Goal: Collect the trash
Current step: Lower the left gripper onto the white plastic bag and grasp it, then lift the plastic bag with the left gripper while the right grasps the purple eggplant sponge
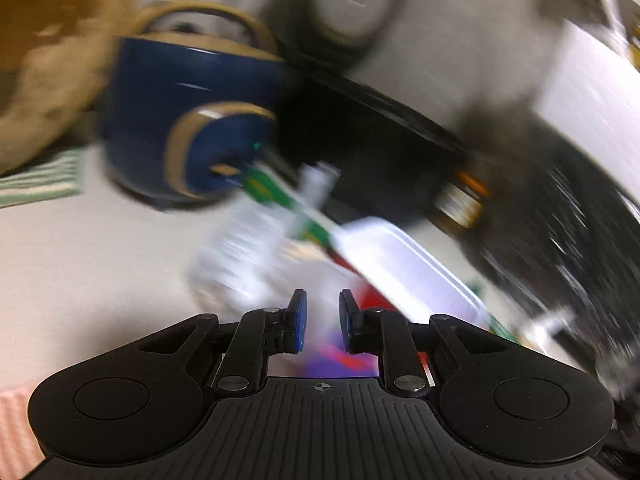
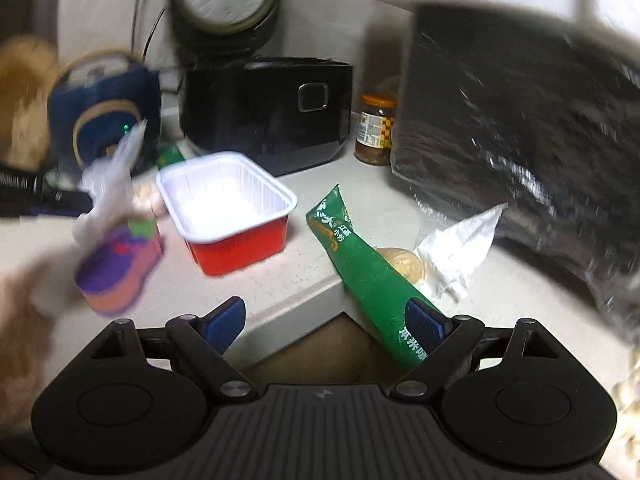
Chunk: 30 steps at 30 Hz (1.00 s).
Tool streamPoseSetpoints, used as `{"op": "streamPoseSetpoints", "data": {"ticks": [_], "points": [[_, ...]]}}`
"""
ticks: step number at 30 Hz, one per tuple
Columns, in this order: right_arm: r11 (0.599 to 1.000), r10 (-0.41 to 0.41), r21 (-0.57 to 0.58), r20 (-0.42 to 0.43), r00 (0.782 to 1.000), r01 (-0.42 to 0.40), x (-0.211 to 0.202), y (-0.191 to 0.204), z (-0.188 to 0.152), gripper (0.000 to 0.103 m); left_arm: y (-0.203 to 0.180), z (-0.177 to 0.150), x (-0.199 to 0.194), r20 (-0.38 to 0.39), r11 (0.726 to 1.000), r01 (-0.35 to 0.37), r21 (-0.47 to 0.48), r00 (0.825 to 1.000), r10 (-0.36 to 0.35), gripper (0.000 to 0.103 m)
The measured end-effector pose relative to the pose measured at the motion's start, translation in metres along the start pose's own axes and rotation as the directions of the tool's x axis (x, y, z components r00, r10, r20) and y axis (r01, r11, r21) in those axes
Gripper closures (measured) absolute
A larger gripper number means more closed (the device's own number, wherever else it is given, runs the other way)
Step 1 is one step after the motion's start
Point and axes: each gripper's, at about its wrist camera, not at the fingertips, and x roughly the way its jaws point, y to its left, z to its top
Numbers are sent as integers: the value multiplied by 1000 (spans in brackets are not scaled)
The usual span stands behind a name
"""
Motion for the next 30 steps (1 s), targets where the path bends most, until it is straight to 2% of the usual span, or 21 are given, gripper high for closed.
{"op": "streamPoseSetpoints", "data": {"ticks": [3, 6, 7, 9, 11, 12, 14, 16, 22, 28, 30], "points": [[993, 109, 43, -12, 994, -108, 5, 3, 3, 15, 22, 20, 9, 40, 999, -43, 1, 998, 43, 83], [990, 142, -3, -35, 989, -142, 16, 25, 3, 15, 35, 36, 30, 58, 998, -41, 52, 998, 38, 83], [988, 152, -22, -42, 987, -153, 19, 33, 3, 15, 38, 39, 42, 36, 997, -24, 76, 999, 21, 82], [982, 179, -52, -60, 982, -182, 24, 47, 2, 15, 40, 38, 68, -63, 992, -1, 128, 998, 9, 82], [977, 194, -79, -77, 978, -200, 27, 56, 1, 15, 35, 31, 84, -120, 979, -22, 205, 992, 47, 81], [976, 193, -91, -81, 978, -200, 27, 60, 0, 15, 31, 26, 92, -143, 964, -33, 265, 987, 73, 81], [974, 188, -110, -90, 978, -197, 30, 64, -2, 15, 28, 17, 103, -160, 940, -40, 340, 982, 99, 81], [974, 187, -108, -101, 977, -197, 32, 64, -3, 15, 26, 13, 106, -148, 929, -22, 370, 986, 82, 81], [974, 194, -90, -144, 970, -208, 47, 66, -6, 15, 25, 11, 113, -149, 928, -4, 373, 987, 64, 81], [976, 184, -98, -123, 975, -196, 43, 68, -8, 15, 12, -5, 107, -93, 911, -77, 406, 988, 125, 81], [978, 179, -88, -121, 976, -190, 42, 66, -10, 15, 14, -3, 107, -99, 928, -80, 365, 987, 124, 81]]}}
